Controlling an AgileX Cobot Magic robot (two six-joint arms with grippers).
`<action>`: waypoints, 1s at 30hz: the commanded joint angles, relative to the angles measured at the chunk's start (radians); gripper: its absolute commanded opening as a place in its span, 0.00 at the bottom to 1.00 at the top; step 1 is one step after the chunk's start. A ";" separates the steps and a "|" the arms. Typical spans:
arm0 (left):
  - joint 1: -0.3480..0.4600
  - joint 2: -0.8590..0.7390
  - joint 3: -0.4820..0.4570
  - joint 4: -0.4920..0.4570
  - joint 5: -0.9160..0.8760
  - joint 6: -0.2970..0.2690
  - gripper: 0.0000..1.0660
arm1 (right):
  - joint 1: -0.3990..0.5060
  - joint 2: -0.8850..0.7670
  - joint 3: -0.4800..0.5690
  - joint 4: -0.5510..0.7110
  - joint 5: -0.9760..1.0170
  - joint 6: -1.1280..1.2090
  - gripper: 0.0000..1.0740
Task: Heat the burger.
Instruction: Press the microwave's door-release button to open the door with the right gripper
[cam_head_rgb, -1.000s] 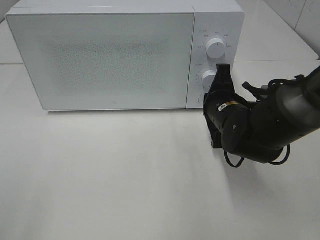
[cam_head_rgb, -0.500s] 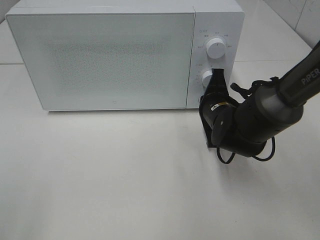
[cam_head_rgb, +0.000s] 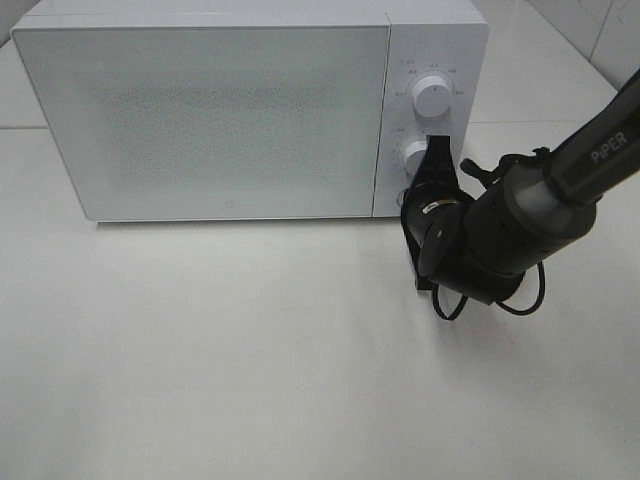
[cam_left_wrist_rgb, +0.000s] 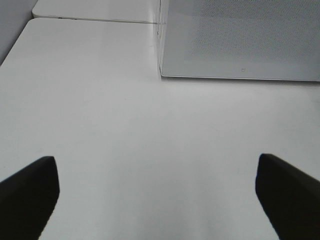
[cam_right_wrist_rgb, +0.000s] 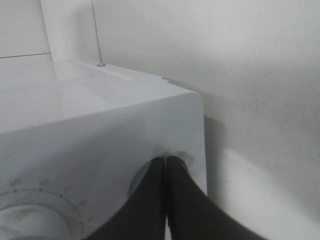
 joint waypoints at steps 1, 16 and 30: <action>0.002 -0.017 0.001 -0.004 -0.011 -0.005 0.94 | -0.010 -0.001 -0.026 -0.007 0.001 -0.018 0.00; 0.002 -0.017 0.001 -0.004 -0.011 -0.005 0.94 | -0.010 -0.023 -0.064 -0.036 -0.122 -0.018 0.00; 0.002 -0.017 0.001 -0.005 -0.011 -0.005 0.94 | -0.014 0.002 -0.112 -0.041 -0.240 -0.024 0.00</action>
